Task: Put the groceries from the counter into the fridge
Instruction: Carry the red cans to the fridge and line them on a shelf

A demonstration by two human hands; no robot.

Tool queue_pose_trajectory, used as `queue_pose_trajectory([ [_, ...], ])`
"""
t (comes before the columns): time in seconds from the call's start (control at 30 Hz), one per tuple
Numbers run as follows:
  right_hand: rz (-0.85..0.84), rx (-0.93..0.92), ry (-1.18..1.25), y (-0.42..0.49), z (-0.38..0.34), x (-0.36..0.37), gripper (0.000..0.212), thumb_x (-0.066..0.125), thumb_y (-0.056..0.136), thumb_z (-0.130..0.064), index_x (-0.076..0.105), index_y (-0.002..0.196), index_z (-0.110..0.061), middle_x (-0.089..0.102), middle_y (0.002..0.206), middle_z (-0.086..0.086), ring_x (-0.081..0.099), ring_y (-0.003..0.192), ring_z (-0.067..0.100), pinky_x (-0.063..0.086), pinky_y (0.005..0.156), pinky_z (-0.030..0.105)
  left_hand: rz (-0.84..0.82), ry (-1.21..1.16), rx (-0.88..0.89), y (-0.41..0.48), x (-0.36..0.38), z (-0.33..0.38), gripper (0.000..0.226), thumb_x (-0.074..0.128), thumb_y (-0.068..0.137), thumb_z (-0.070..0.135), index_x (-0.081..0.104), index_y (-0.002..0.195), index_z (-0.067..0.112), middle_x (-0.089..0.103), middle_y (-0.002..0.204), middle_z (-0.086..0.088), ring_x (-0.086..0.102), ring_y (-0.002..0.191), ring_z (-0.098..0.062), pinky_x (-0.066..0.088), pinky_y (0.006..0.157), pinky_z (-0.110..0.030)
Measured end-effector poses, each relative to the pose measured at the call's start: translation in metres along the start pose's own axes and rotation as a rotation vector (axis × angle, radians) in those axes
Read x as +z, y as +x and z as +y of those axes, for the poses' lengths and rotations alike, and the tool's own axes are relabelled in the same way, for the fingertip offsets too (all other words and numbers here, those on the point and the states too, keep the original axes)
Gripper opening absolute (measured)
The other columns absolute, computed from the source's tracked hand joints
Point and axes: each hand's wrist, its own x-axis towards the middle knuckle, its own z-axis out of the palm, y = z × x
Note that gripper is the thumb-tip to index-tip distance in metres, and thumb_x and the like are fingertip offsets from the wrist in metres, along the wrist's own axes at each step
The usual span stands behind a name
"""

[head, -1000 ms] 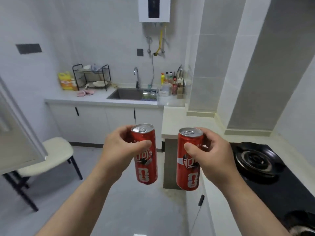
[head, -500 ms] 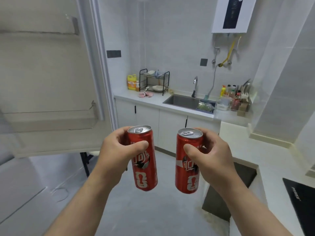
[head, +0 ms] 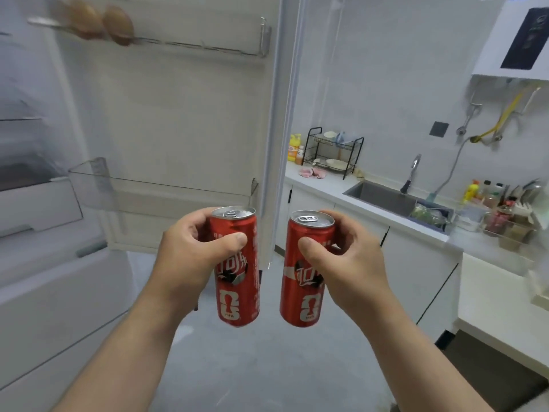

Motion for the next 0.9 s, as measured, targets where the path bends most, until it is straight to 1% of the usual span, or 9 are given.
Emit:
queue_pose_trajectory([
  [0.1, -0.038, -0.005, 0.027, 0.016, -0.001, 0.03, 0.035, 0.076, 0.081, -0.015, 0.065, 0.112, -0.023, 0.072, 0.095, -0.009, 0.068, 0.09, 0.005, 0.057, 0.073, 0.019, 0.054, 0.016, 0.018, 0.007, -0.026, 0.002, 0.051, 0.079, 0.058, 0.03, 0.068, 0.108, 0.023, 0.074, 0.096, 0.003, 0.07, 0.092, -0.013, 0.056, 0.064, -0.021],
  [0.17, -0.078, -0.013, 0.041, 0.025, -0.003, 0.049, 0.037, 0.077, 0.08, -0.017, 0.064, 0.115, -0.022, 0.071, 0.098, -0.009, 0.068, 0.091, 0.005, 0.058, 0.075, 0.022, 0.098, 0.041, 0.027, 0.012, -0.041, 0.005, 0.055, 0.085, 0.056, 0.028, 0.068, 0.109, 0.022, 0.074, 0.097, 0.002, 0.07, 0.093, -0.016, 0.056, 0.068, -0.024],
  [0.23, -0.126, -0.022, 0.06, 0.036, -0.003, 0.067, 0.038, 0.077, 0.079, -0.02, 0.065, 0.115, -0.023, 0.071, 0.097, -0.01, 0.068, 0.09, 0.004, 0.058, 0.075, 0.022, 0.15, 0.062, 0.038, 0.016, -0.058, 0.008, 0.052, 0.083, 0.059, 0.025, 0.068, 0.109, 0.021, 0.074, 0.097, 0.002, 0.07, 0.093, -0.016, 0.056, 0.069, -0.024],
  [0.33, -0.183, -0.032, 0.105, 0.052, -0.003, 0.093, 0.037, 0.078, 0.074, -0.026, 0.067, 0.109, -0.025, 0.072, 0.093, -0.011, 0.069, 0.086, 0.004, 0.056, 0.07, 0.019, 0.242, 0.097, 0.053, 0.02, -0.081, 0.011, 0.051, 0.075, 0.062, 0.025, 0.068, 0.112, 0.018, 0.074, 0.098, 0.0, 0.071, 0.092, -0.014, 0.056, 0.065, -0.022],
  [0.43, -0.25, -0.043, 0.134, 0.069, -0.001, 0.12, 0.031, 0.078, 0.076, -0.02, 0.067, 0.103, -0.031, 0.072, 0.091, -0.013, 0.069, 0.086, 0.005, 0.057, 0.073, 0.022, 0.348, 0.144, 0.055, 0.021, -0.101, 0.011, 0.05, 0.083, 0.064, 0.016, 0.069, 0.112, 0.017, 0.075, 0.096, 0.0, 0.071, 0.089, -0.013, 0.055, 0.064, -0.02],
  [0.53, -0.336, -0.072, 0.182, 0.085, 0.002, 0.145, 0.03, 0.077, 0.075, -0.019, 0.062, 0.09, -0.04, 0.07, 0.089, -0.026, 0.068, 0.085, -0.001, 0.055, 0.069, 0.016, 0.46, 0.195, 0.052, 0.022, -0.116, 0.011, 0.037, 0.078, 0.074, 0.004, 0.069, 0.107, 0.02, 0.075, 0.092, 0.001, 0.071, 0.087, -0.012, 0.054, 0.062, -0.018],
  [0.63, -0.431, -0.097, 0.233, 0.101, 0.0, 0.165, 0.033, 0.078, 0.075, -0.02, 0.059, 0.088, -0.043, 0.067, 0.088, -0.032, 0.066, 0.084, -0.006, 0.051, 0.064, 0.008, 0.552, 0.24, 0.063, 0.025, -0.125, 0.013, 0.037, 0.081, 0.072, 0.006, 0.07, 0.103, 0.022, 0.075, 0.091, 0.001, 0.071, 0.085, -0.012, 0.056, 0.065, -0.021],
  [0.8, -0.516, -0.125, 0.307, 0.131, -0.004, 0.189, 0.031, 0.078, 0.076, -0.022, 0.061, 0.094, -0.041, 0.071, 0.088, -0.019, 0.067, 0.083, -0.003, 0.053, 0.068, 0.015, 0.701, 0.292, 0.081, 0.029, -0.133, 0.021, 0.034, 0.076, 0.075, 0.001, 0.069, 0.093, 0.029, 0.075, 0.085, 0.01, 0.07, 0.081, -0.006, 0.053, 0.066, -0.022],
  [0.9, -0.583, -0.133, 0.345, 0.142, -0.004, 0.198, 0.03, 0.078, 0.077, -0.021, 0.06, 0.089, -0.042, 0.07, 0.084, -0.024, 0.067, 0.082, -0.005, 0.052, 0.064, 0.012, 0.78, 0.322, 0.081, 0.028, -0.136, 0.023, 0.033, 0.077, 0.076, 0.004, 0.07, 0.097, 0.028, 0.075, 0.09, 0.006, 0.071, 0.087, -0.013, 0.055, 0.072, -0.03],
])
